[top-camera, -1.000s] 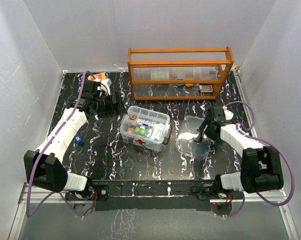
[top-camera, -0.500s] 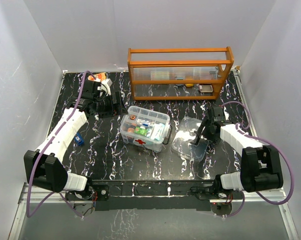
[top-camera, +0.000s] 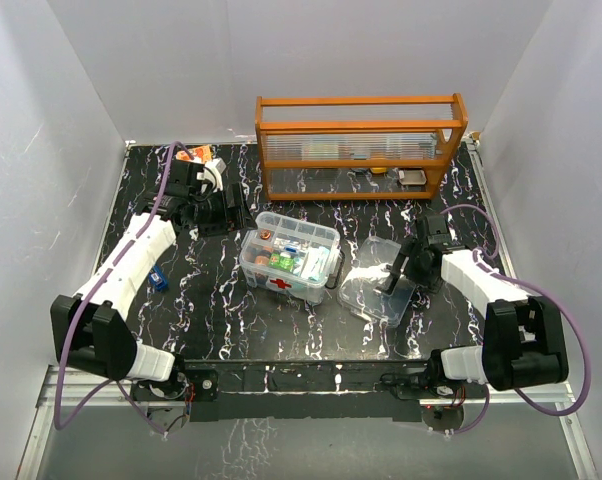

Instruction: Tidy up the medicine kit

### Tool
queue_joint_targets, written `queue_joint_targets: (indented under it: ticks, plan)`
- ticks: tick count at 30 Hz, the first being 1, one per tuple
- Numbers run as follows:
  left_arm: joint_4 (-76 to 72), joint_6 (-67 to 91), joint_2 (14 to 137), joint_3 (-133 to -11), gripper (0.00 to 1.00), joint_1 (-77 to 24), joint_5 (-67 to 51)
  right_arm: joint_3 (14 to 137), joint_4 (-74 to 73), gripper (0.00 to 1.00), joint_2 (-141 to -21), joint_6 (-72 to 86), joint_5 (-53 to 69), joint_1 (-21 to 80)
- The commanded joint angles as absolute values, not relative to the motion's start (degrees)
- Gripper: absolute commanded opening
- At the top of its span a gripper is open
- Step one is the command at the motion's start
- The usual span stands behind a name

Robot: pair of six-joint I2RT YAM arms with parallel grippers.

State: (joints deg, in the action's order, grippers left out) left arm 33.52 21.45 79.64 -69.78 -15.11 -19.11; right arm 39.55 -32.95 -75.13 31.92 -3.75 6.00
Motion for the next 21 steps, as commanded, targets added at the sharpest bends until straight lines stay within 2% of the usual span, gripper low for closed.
queue_joint_targets:
  ticks: [1,7,11,16,19,21]
  plan:
    - [34.16,21.45,79.67,-71.81,0.83,-14.86,-20.56,41.18,-34.17,0.68,-72.9,31.63,-2.42,6.54]
    - [34.09,21.45,79.84,-71.72,0.83,-14.92,-20.69,40.62,-33.67,0.7,-72.77,31.42,-1.57,7.49]
    - [34.16,21.45,79.71,-71.89,0.83,-14.93,-20.72,40.45,-33.66,0.66,-74.14,31.79,-2.01,7.92]
    - [34.33,21.51,79.48,-72.07,0.83,-14.94,-21.02,40.42,-34.22,0.55,-75.58,32.46,-3.33,8.29]
    - [34.3,21.66,79.42,-72.2,0.83,-14.9,-21.26,40.43,-34.24,0.54,-76.05,32.48,-3.47,8.35]
    - [34.15,21.71,79.5,-72.29,0.83,-14.87,-21.72,40.35,-34.03,0.56,-76.7,32.31,-3.32,8.38]
